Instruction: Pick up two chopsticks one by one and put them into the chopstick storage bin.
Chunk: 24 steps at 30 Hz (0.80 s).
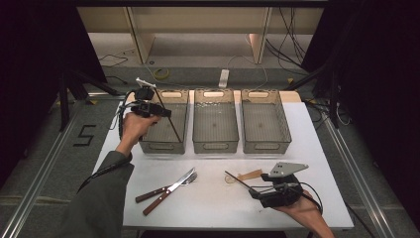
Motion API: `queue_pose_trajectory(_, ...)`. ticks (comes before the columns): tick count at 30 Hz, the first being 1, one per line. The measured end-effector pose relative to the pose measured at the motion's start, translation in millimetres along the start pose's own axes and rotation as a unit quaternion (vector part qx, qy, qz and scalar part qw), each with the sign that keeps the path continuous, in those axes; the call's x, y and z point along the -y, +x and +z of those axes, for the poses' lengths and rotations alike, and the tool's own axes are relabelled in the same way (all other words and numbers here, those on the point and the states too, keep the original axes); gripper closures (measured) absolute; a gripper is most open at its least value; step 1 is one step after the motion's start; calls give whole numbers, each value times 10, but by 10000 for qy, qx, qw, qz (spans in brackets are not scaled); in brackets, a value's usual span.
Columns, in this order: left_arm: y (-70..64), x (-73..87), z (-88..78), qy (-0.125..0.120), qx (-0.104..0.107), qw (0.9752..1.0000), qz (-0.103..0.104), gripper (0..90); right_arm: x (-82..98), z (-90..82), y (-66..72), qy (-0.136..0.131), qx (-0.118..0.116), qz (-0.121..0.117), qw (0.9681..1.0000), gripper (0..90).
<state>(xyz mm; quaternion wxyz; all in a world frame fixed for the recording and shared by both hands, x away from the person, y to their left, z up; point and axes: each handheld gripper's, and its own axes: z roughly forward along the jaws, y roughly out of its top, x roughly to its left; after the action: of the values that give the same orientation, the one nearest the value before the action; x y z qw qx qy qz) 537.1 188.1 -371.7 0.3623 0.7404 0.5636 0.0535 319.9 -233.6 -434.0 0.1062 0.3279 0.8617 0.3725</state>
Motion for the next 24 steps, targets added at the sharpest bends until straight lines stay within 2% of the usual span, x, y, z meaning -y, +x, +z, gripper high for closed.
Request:
queue_pose_trajectory(2,1,-17,12,-49,-112,9999,-76,618,0,0,-2,-4,1,10,10000,290)
queue_pose_trajectory(5,-24,-45,33,28,-305,9995,-16,516,-2,6,9,5,-17,9,10000,289)
queue_pose_trajectory(6,-31,-54,38,53,-343,9994,-4,516,-2,6,9,5,-17,9,10000,289)
queue_pose_trajectory(10,-58,-59,30,17,-324,9995,-2,449,0,3,8,19,-15,-13,10000,289)
queue_pose_trajectory(12,-83,-38,0,-51,-235,9997,55,421,-2,-7,3,-2,0,-4,10000,290)
queue_pose_trajectory(15,-159,18,-60,-163,-72,9997,160,327,3,-15,-14,1,26,28,10000,289)
queue_pose_trajectory(18,-254,97,-167,-385,181,9986,300,243,5,-19,-30,97,94,43,9999,291)
queue_pose_trajectory(20,-310,170,-256,-584,357,9971,347,194,5,-33,-43,140,123,43,9998,306)
queue_pose_trajectory(24,-404,377,-407,-975,708,9917,458,157,-11,-51,-80,369,216,69,9991,332)
